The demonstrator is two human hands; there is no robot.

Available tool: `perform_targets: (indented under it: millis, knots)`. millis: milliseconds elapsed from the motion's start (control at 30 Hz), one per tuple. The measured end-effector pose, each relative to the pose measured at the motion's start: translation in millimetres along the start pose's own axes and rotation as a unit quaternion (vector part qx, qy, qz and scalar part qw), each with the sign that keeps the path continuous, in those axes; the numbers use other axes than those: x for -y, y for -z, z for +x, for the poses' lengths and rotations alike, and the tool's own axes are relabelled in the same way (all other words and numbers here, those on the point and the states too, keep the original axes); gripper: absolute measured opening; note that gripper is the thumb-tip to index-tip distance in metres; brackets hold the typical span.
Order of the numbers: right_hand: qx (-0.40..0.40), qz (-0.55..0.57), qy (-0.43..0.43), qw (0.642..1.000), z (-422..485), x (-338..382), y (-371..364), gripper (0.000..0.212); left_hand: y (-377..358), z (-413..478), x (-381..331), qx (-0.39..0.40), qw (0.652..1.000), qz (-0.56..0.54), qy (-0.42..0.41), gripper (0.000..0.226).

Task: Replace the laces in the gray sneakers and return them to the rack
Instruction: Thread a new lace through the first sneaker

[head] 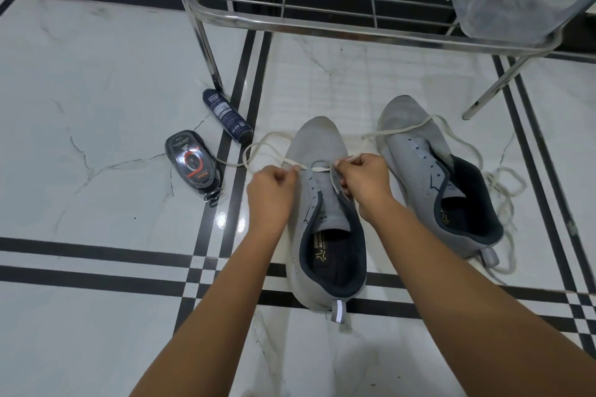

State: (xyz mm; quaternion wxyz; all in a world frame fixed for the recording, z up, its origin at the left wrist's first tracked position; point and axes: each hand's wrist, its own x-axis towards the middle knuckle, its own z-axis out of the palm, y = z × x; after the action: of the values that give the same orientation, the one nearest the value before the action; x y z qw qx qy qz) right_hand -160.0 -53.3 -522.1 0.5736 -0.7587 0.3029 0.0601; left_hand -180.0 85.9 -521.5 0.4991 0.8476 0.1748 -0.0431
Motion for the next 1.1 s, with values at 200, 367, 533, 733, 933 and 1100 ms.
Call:
perform_targets:
  millis: [200,367,533,733,933,1100]
  knots:
    - [-0.015,0.025,-0.007,1.0,-1.8,-1.1,-5.8,0.023,-13.3,11.7,-12.2,0.046,0.985,-0.117,0.117,0.015]
    - [0.02,0.062,-0.01,0.998,-6.3,2.5,-3.4,0.025,-13.1,17.2,-11.0,0.085,0.946,-0.263,0.17,0.024]
    - [0.048,0.03,-0.013,0.998,-3.0,3.5,-2.8,0.017,-11.8,23.5,-10.5,0.091,0.971,-0.198,0.103,0.017]
    - [0.035,0.043,-0.019,0.998,-1.8,0.2,-3.6,0.02,-22.0,19.7,-6.3,0.016,0.994,-0.109,0.005,0.007]
    - [0.056,0.073,-0.014,0.996,-5.0,6.6,-0.7,0.026,-21.3,21.3,-7.7,0.042,0.995,-0.092,0.017,0.007]
    - [0.075,0.072,-0.001,0.995,-12.7,26.4,10.2,0.018,-6.3,24.3,-17.5,0.132,0.973,-0.179,0.058,0.016]
